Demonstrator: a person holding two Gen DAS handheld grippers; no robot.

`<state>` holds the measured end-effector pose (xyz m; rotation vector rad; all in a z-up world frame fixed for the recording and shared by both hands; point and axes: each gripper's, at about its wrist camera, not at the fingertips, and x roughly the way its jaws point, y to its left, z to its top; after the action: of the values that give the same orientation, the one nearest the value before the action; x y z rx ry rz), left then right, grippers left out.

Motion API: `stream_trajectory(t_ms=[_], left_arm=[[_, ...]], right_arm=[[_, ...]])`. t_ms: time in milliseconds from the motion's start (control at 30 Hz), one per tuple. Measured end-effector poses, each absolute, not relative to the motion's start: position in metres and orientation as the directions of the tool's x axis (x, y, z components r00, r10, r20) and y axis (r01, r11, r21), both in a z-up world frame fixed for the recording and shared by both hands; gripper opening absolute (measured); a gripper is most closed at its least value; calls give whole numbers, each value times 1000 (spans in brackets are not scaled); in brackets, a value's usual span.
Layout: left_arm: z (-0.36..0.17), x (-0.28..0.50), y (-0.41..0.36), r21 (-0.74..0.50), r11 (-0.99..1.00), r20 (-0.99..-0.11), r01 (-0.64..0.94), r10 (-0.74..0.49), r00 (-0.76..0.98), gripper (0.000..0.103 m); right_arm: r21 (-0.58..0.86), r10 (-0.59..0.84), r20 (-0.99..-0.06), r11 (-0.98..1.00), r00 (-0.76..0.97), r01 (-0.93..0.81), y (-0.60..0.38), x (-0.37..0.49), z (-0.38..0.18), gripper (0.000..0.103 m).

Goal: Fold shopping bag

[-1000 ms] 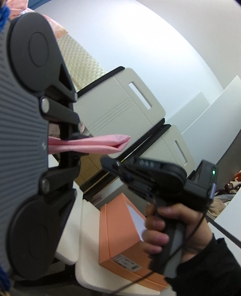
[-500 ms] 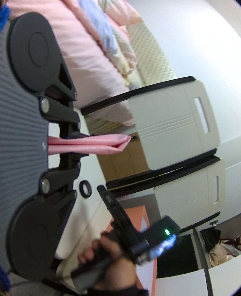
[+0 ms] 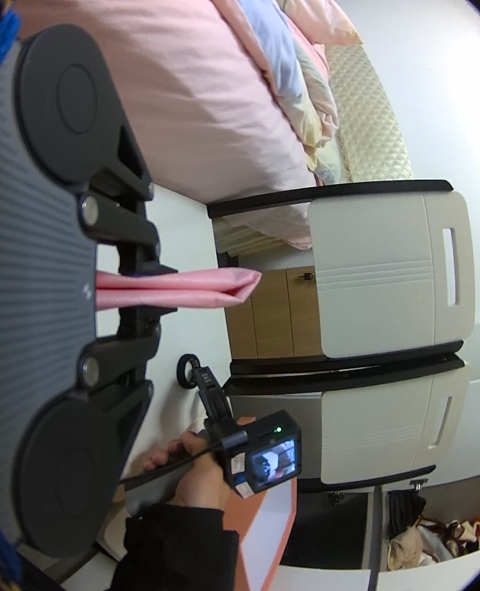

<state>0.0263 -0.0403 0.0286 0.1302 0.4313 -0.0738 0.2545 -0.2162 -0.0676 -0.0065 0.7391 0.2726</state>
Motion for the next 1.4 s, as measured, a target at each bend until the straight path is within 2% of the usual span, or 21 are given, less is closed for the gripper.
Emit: stream_trajectory(t_ms=[167, 233, 267, 300, 400, 567, 667, 767, 1000, 1133, 1267, 1400], left_arm=[[30, 26, -38, 99, 989, -427, 106, -54, 903, 13], [30, 26, -38, 97, 989, -430, 110, -58, 901, 13], [30, 26, -37, 92, 989, -432, 112, -62, 900, 14], [31, 26, -36, 86, 990, -435, 114, -66, 898, 14], [32, 26, -35, 76, 989, -433, 123, -79, 898, 14], [32, 23, -38, 100, 986, -425, 135, -80, 902, 14], [31, 20, -44, 131, 980, -415, 152, -85, 906, 14], [29, 18, -52, 173, 969, -408, 177, -93, 908, 14], [23, 21, -59, 219, 960, -420, 173, -68, 905, 14], [21, 20, -62, 239, 954, -422, 183, -68, 904, 14], [20, 19, -63, 245, 952, -419, 186, -70, 905, 13], [20, 17, -66, 262, 946, -405, 192, -72, 911, 13]], right_arm=[[84, 260, -674, 957, 691, -278, -213, 252, -70, 34], [93, 280, -675, 950, 682, -297, -212, 251, -69, 23], [103, 294, -676, 946, 676, -308, -212, 250, -68, 12], [114, 311, -673, 940, 671, -321, -212, 249, -66, 10], [146, 364, -654, 921, 663, -362, -211, 244, -58, 9], [161, 481, -562, 862, 673, -481, -207, 215, -22, 9], [114, 551, -508, 805, 663, -582, -197, 186, 1, 10], [-30, 591, -461, 735, 662, -677, -183, 150, 18, 10], [-48, 711, -407, 610, 574, -791, -185, 109, 39, 10], [44, 766, -381, 575, 518, -817, -199, 107, 45, 10], [235, 828, -354, 529, 436, -815, -216, 118, 43, 10], [447, 901, -280, 427, 330, -786, -232, 131, 36, 10]])
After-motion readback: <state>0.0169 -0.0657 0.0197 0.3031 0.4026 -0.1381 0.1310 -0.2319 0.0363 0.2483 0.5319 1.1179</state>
